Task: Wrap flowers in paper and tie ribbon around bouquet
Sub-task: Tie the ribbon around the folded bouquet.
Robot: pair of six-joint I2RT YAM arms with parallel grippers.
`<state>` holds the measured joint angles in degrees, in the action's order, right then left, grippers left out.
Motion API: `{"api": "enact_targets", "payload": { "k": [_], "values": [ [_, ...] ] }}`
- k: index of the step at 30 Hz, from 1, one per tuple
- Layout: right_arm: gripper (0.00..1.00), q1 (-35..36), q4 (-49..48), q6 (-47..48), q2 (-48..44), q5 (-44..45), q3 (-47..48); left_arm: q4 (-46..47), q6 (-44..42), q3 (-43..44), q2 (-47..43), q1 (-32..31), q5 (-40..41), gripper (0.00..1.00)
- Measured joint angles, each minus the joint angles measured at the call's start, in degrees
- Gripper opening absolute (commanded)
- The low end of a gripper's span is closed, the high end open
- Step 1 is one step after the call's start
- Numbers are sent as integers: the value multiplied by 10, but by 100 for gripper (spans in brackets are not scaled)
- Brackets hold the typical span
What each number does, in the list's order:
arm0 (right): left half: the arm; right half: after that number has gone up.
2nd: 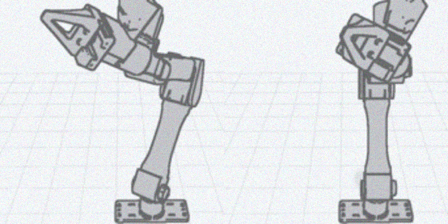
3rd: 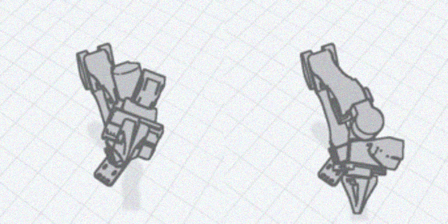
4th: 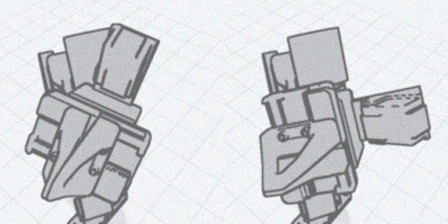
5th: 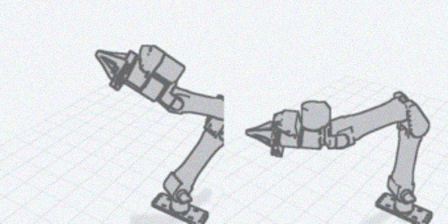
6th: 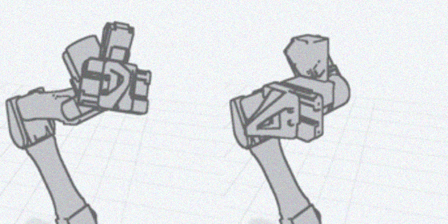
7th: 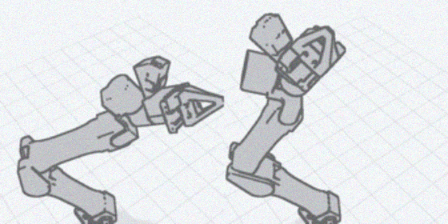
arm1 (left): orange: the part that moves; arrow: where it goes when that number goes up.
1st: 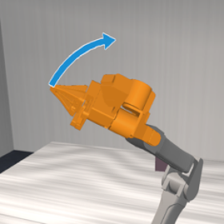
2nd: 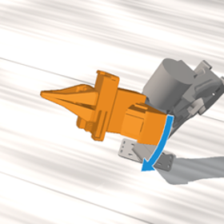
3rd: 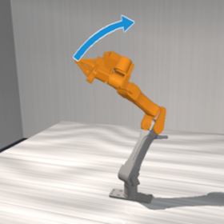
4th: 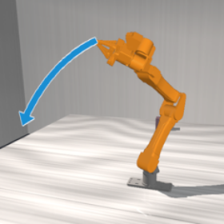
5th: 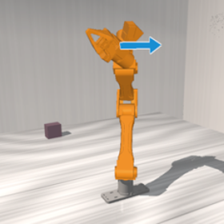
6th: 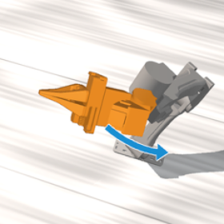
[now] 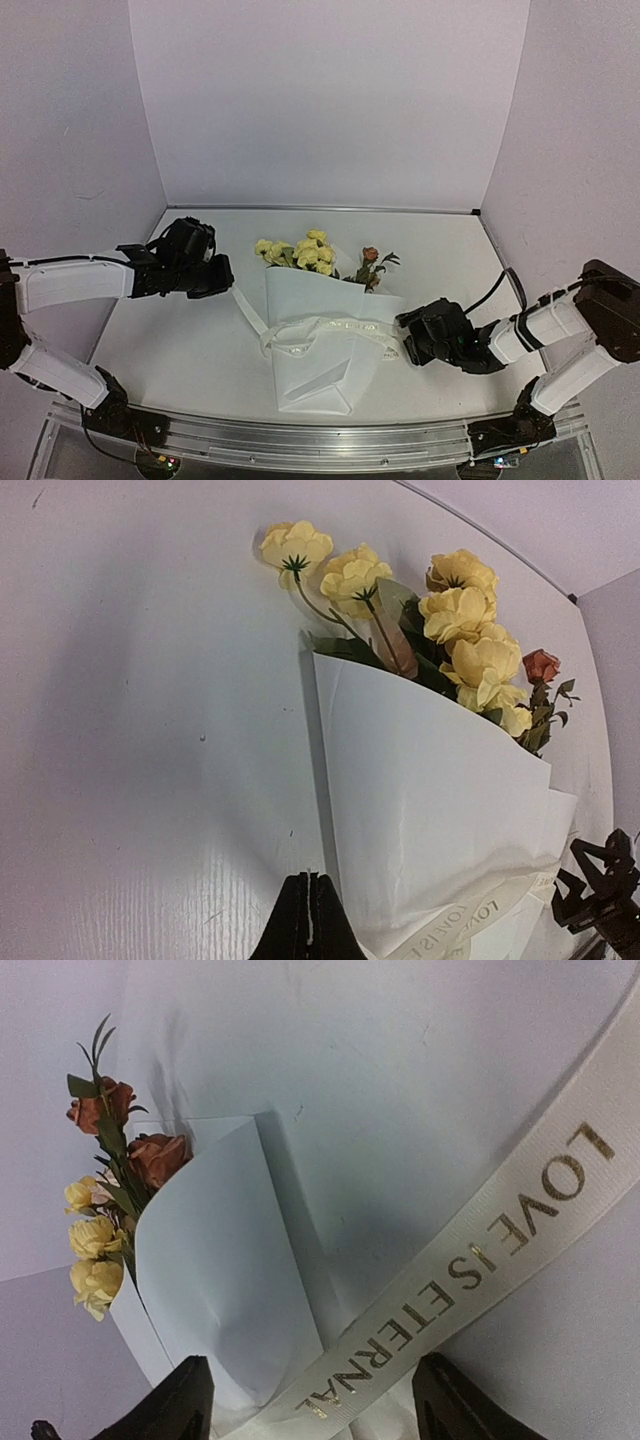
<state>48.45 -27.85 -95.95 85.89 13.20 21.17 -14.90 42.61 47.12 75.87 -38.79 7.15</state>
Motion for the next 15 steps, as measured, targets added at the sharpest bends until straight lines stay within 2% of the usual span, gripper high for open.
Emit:
{"api": "enact_targets", "payload": {
  "k": [2,11,12,15],
  "values": [
    [52,0,-21,-20,14,-1,-2,-3,3,-7,-9,2,10,0],
    [4,-12,-55,-41,28,2,-35,-28,9,-28,-47,16,59,0],
    [1,-17,-54,-38,25,3,-39,-30,9,-32,-52,19,65,0],
    [0,-30,-40,-22,12,3,-50,-36,9,-40,-68,30,82,0]
  ]
}}
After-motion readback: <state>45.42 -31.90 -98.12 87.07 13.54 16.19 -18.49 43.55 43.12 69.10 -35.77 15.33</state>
